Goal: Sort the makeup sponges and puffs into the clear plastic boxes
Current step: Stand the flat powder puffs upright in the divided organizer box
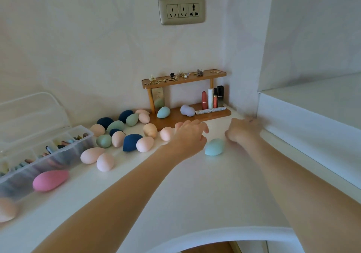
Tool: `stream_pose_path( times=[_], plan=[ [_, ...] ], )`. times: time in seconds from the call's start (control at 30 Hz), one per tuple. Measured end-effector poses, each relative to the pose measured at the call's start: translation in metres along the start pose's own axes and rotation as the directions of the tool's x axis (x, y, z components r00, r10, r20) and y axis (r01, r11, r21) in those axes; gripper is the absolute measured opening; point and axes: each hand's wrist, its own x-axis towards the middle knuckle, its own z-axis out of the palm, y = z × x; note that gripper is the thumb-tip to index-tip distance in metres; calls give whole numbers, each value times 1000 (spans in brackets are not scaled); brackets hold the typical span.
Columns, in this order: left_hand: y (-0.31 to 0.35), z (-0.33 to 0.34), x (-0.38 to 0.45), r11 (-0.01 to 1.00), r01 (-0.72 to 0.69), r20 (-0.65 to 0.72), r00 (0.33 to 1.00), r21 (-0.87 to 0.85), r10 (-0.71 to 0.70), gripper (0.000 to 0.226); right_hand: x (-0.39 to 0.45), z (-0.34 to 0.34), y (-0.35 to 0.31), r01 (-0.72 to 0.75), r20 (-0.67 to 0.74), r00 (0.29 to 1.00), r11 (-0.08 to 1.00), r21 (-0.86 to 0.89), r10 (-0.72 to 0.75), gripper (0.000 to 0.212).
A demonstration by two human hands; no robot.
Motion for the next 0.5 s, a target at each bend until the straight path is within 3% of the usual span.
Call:
stream_pose_path(
  times=[0.2,0.37,0.43,0.5],
  plan=[
    [-11,5,-4,1000,17,-20,1000,2,-17,30,6,11,4,39,-112,993,993,113,-26,34],
    [-20,-1,-8,998,53,-15,998,17,-53,32,4,1,-5,298,-82,954,877,377,-289,16],
    [-24,-6,-11,999,49,-39,998,21,-48,32,-3,-9,-20,376,-28,914,819,433,-405,21],
    [-30,-11,-15,998,54,-74,996,18,-52,32,-12,-19,-40,459,-99,880,779,428,-464,34]
  ],
)
